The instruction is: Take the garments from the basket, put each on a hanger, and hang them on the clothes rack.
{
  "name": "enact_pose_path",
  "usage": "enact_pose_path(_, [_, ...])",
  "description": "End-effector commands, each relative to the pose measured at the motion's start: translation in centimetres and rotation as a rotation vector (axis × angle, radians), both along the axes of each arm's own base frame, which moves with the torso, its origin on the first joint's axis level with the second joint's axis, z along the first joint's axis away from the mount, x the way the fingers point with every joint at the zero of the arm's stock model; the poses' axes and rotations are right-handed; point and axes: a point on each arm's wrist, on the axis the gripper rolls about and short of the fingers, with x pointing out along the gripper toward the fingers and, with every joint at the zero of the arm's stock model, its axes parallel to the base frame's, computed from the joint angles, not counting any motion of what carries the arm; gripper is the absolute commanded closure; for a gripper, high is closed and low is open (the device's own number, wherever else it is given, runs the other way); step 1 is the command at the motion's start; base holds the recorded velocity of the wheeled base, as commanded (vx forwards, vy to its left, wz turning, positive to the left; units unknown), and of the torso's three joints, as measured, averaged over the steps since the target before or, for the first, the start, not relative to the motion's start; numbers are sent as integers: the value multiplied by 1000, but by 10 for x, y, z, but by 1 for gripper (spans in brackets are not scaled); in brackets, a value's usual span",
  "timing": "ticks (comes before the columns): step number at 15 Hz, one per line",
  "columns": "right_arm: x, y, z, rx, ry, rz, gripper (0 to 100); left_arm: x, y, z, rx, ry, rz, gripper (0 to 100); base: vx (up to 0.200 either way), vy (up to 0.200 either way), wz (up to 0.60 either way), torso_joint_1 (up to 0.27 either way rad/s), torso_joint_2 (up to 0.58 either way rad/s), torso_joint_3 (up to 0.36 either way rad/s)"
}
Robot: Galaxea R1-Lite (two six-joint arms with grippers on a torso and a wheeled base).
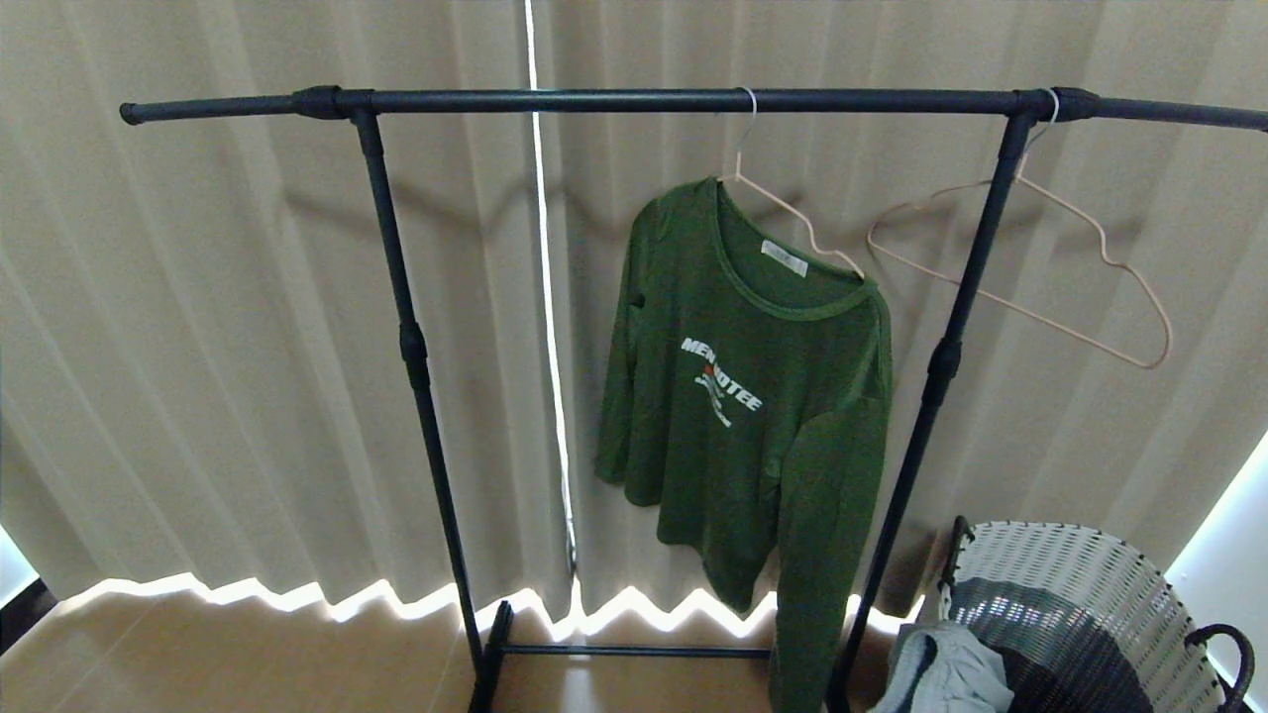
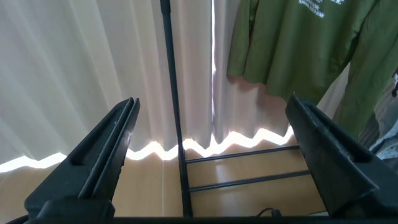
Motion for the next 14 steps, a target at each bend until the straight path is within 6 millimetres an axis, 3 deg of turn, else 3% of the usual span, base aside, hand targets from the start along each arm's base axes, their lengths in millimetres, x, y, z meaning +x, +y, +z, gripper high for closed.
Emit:
enact_pose_path(1, [0,0,0,0,-1,1,0,0,0,0,1,0,0,0,0,0,0,-149,403,246])
enact_pose_path(8, [0,0,0,0,-2,1,0,0,0,0,1,0,0,0,0,0,0,-137,440,295])
enact_pose_path(14, [0,0,0,62,3,2,0,0,0,0,9,0,-3,0,33,0,0,-23,86,60])
